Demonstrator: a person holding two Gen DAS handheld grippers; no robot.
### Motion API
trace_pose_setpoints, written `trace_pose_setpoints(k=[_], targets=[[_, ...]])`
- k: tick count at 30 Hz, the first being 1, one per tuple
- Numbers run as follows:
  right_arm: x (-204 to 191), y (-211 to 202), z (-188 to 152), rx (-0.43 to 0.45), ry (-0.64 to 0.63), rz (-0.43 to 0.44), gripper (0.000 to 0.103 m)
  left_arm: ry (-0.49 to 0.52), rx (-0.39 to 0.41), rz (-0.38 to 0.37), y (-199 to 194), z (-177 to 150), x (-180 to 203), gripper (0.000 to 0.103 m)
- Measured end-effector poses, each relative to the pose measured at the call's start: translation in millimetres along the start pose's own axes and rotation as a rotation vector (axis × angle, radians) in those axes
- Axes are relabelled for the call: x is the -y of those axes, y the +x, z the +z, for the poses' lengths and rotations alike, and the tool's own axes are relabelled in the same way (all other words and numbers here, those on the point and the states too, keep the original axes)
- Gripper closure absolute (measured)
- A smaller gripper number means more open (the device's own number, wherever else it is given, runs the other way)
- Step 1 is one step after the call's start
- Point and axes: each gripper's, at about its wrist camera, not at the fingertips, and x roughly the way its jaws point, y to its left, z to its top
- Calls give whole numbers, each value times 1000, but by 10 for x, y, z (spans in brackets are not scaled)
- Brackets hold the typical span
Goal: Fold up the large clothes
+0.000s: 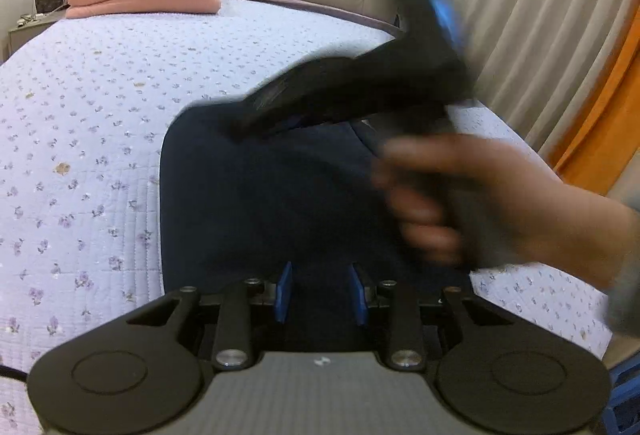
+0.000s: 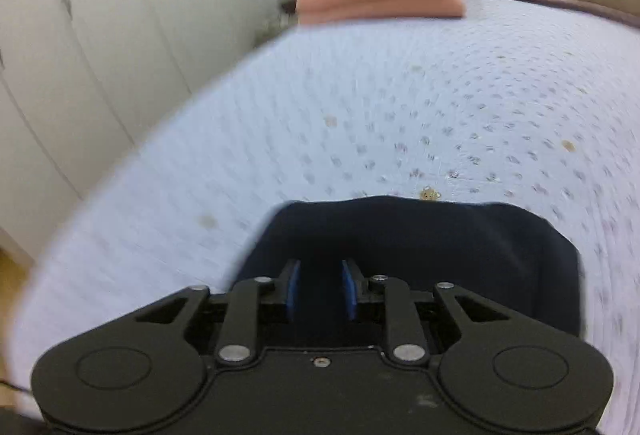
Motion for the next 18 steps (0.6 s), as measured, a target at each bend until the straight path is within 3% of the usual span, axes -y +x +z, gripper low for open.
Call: trace_pose_setpoints(k=[1,2,6,9,10,12,14,16,18], targets=[[40,147,16,-15,-28,-28,100,-8,5,-3,-28,-4,-20,69],[125,254,47,-30,-19,-59,103,-27,1,-21,-47,-11,-56,67],[517,274,89,-72,72,-369,103,-99,-9,-61,-134,-49,-146,68],[615,-248,-59,-21,211,-276,95,-101,-1,-71,-248,-44,-142,68],[551,-435,-119,5,214,-247,88,-101,3,-75,-278,-55,-144,68],[338,-736,-298,38,184,-189,84,-110,-1,-80,-284,-93,-156,68],[160,-811,-526,-19,158,-132,84,-122,-8,-89,-243,-154,-193,67],[50,-729,-844,-127,126,-160,85,-120,-17,-101,-198,-183,-212,66],[64,-704,-1146,-158,153,-172,86,-135,-41,-123,-113,-202,-239,66]])
